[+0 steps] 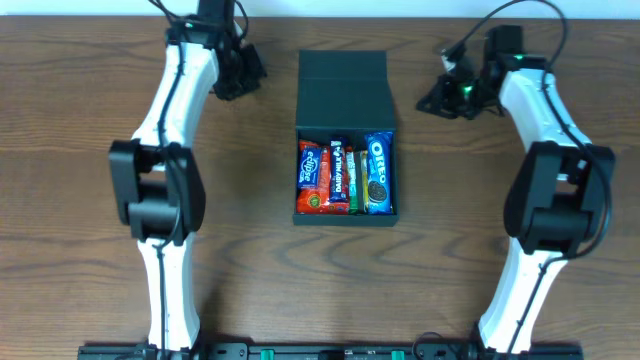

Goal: Pack container
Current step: 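Move both grippers to the box lid's top corners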

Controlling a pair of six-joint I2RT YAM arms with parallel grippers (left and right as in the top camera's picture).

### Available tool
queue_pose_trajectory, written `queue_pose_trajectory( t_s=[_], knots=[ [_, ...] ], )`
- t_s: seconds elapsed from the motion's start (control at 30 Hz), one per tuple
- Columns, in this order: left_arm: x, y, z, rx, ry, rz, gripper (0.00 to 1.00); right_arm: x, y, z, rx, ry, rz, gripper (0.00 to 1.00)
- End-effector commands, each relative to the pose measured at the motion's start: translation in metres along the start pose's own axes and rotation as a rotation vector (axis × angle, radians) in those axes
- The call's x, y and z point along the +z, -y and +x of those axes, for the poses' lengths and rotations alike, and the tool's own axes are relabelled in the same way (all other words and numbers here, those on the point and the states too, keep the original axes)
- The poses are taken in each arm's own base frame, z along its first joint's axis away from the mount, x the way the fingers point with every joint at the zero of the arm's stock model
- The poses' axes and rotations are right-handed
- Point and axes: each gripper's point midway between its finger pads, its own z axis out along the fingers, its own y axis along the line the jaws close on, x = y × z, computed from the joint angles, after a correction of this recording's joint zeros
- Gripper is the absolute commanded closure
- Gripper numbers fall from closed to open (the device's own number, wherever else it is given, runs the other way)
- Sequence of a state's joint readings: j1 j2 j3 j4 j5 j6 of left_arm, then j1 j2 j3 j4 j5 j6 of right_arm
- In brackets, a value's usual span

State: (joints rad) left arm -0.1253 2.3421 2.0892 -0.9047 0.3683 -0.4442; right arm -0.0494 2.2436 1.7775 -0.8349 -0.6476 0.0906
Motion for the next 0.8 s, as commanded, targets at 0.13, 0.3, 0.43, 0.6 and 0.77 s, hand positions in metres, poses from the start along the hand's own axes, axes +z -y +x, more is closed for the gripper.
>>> queue_pose_trajectory(
  t_s=[0.13,0.3,0.43,0.6,0.77],
  knots=[
    [0.038,0.006,0.020,-0.061,-0.140,0.110,0.94,0.048,0.002,0.019,0.124,-0.090,-0.027,0.99],
    [0.050,0.014,0.022,-0.070,-0.170,0.175,0.94,0.061,0.007,0.025,0.145,-0.112,-0.038,0.99],
    [0.060,0.021,0.027,-0.091,-0.200,0.212,0.94,0.066,0.004,0.020,0.141,-0.095,-0.050,0.99],
    [0.067,0.038,0.035,-0.062,-0.202,0.229,0.94,0.080,-0.004,0.019,0.170,-0.102,-0.121,0.99],
    [0.069,0.041,0.039,-0.056,-0.210,0.230,0.94,0.086,-0.006,0.019,0.181,-0.101,-0.124,0.99]
  ],
)
